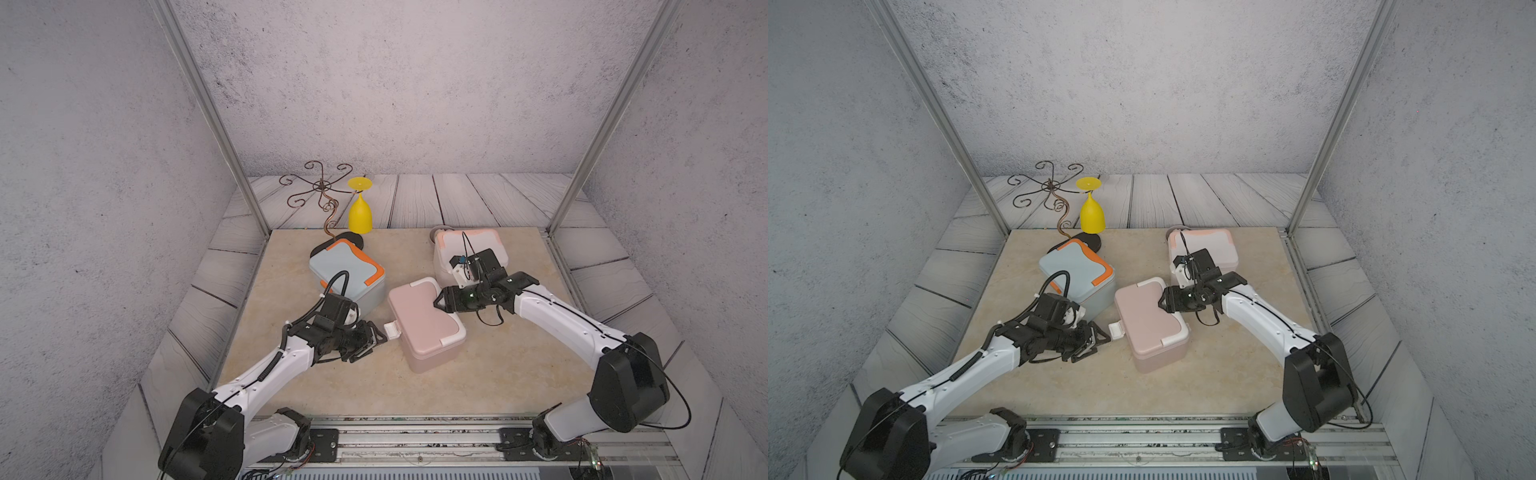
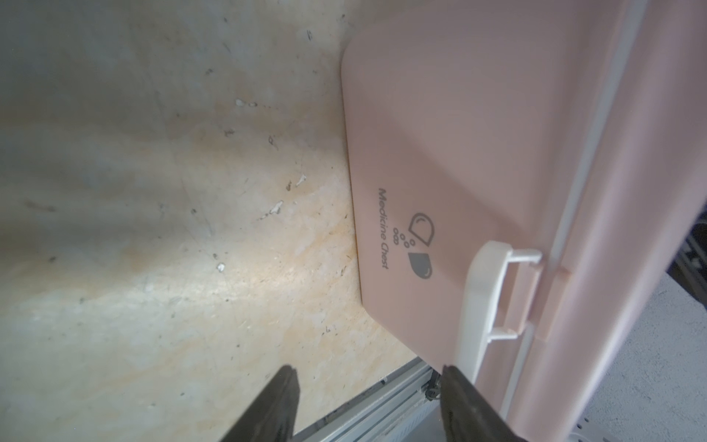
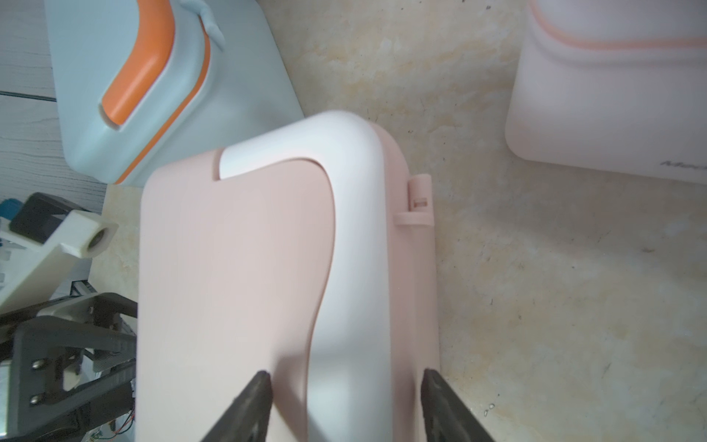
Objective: Open first aid kits and take out gauze
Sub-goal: Open the fastener of the first aid kit, then open the lid of the first aid kit.
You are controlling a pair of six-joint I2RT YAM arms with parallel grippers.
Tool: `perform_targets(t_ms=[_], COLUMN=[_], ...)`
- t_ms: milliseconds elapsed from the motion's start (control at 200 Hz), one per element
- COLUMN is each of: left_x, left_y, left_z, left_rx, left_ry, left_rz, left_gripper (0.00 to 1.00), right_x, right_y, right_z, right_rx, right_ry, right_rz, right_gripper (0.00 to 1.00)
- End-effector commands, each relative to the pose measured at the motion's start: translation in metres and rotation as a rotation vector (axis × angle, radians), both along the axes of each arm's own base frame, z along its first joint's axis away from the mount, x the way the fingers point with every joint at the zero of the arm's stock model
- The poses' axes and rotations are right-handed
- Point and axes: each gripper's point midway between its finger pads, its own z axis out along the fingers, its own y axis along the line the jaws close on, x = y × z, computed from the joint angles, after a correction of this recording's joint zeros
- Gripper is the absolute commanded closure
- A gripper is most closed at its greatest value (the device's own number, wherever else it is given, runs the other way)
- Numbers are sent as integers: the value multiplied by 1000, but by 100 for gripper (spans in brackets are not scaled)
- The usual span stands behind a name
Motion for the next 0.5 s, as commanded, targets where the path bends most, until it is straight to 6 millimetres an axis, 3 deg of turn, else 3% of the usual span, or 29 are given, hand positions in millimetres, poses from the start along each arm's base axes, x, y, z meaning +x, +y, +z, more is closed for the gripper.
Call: perform_targets(t_ms=[0, 75, 180, 255, 365, 495], left_x=[-3, -4, -3, 2, 12, 21], left_y=[4, 10, 2, -8, -26, -40], left_z=[52, 79, 103, 105, 109, 107], left_rx=[-13, -14, -75, -100, -157, -156], left_ry=[-95, -168, -194, -184, -180, -177], left_rz=[-35, -11, -27, -51, -74, -106], left_gripper=[39, 38, 29, 26, 25, 24], right_x=[-54, -53, -56, -62, -78, -96], right_y=[-46, -45, -39, -32, -18, -11], right_z=[-42, -27, -14, -11, -7, 1], right_rx=[-251, -237, -190, -136, -28, 77], right_ry=[203, 177, 167, 178, 223, 255], right_rz=[7, 8, 23, 43, 90, 104], right_gripper=[31, 28, 25, 26, 37, 37])
